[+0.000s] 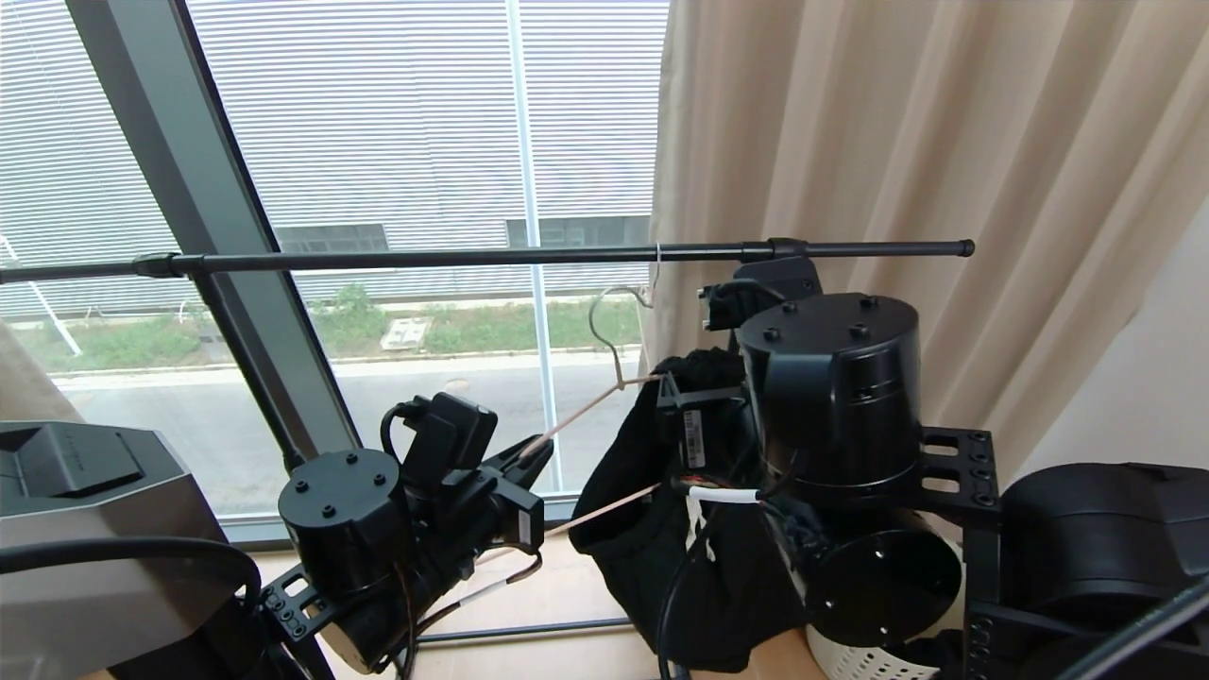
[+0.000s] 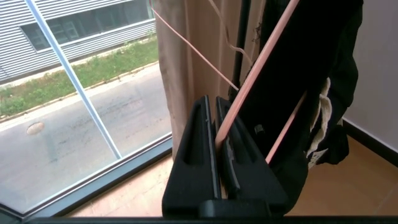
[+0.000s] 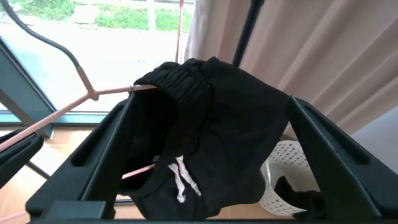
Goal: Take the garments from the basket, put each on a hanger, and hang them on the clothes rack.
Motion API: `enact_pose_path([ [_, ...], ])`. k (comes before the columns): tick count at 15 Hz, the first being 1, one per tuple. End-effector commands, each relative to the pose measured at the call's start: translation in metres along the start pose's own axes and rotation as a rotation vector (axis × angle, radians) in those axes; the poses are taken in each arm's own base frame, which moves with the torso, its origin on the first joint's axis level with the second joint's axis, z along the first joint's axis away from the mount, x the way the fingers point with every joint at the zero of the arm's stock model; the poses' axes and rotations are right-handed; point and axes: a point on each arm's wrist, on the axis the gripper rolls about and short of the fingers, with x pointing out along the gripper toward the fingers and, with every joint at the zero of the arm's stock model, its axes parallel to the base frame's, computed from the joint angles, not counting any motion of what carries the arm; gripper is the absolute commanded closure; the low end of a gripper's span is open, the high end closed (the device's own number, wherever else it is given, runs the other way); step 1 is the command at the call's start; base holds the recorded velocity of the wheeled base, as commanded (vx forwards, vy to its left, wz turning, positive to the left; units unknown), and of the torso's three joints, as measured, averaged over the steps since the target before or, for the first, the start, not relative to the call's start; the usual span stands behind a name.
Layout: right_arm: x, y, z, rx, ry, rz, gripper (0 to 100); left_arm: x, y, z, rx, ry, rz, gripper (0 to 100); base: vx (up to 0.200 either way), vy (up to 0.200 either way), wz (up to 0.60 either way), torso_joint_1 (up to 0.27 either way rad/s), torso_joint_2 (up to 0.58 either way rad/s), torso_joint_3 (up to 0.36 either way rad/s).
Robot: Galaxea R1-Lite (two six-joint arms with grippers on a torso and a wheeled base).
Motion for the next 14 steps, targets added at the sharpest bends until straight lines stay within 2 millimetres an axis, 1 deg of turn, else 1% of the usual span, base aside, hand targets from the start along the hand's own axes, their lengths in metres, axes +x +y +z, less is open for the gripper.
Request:
enact_pose_path([
  [1, -0.018, -0.031, 0.006, -0.043, 0.004, 0.101, 0, -0.007, 0.002, -0.006, 0.003, 0.034, -0.024, 100, 0.000, 0.000, 0.00, 0.000, 0.00, 0.000],
  [2, -0.017, -0.051, 0.006, -0.100, 0.019, 0.131, 0, -0.014, 0.003, -0.009, 0.007, 0.057, -0.052, 100, 0.000, 0.000, 0.00, 0.000, 0.00, 0.000],
  [5, -0.021, -0.093, 0.019, -0.165, 0.063, 0.245, 0, -0.026, 0.004, -0.019, 0.010, 0.116, -0.072, 100, 0.000, 0.000, 0.00, 0.000, 0.00, 0.000],
  [7, -0.032, -0.117, 0.029, -0.225, 0.145, 0.417, 0, -0.030, 0.004, -0.017, 0.011, 0.116, -0.074, 100, 0.000, 0.000, 0.00, 0.000, 0.00, 0.000],
  [8, -0.033, -0.121, 0.030, -0.242, 0.164, 0.445, 0, -0.030, 0.004, -0.017, 0.011, 0.116, -0.074, 100, 0.000, 0.000, 0.00, 0.000, 0.00, 0.000],
  [9, -0.032, -0.134, 0.034, -0.317, 0.230, 0.572, 0, -0.032, 0.004, -0.015, 0.011, 0.108, -0.076, 100, 0.000, 0.000, 0.00, 0.000, 0.00, 0.000],
  [10, -0.029, -0.140, 0.033, -0.370, 0.277, 0.666, 0, -0.033, 0.003, -0.013, 0.011, 0.103, -0.079, 100, 0.000, 0.000, 0.00, 0.000, 0.00, 0.000],
  [11, -0.028, -0.141, 0.032, -0.389, 0.292, 0.705, 0, -0.033, 0.003, -0.013, 0.011, 0.101, -0.081, 100, 0.000, 0.000, 0.00, 0.000, 0.00, 0.000],
  [12, -0.016, -0.143, 0.023, -0.469, 0.345, 0.817, 0, -0.035, 0.002, -0.011, 0.012, 0.095, -0.083, 100, 0.000, 0.000, 0.00, 0.000, 0.00, 0.000],
  [14, 0.003, -0.146, 0.013, -0.545, 0.343, 0.928, 0, -0.036, 0.001, -0.010, 0.011, 0.090, -0.100, 100, 0.000, 0.000, 0.00, 0.000, 0.00, 0.000],
])
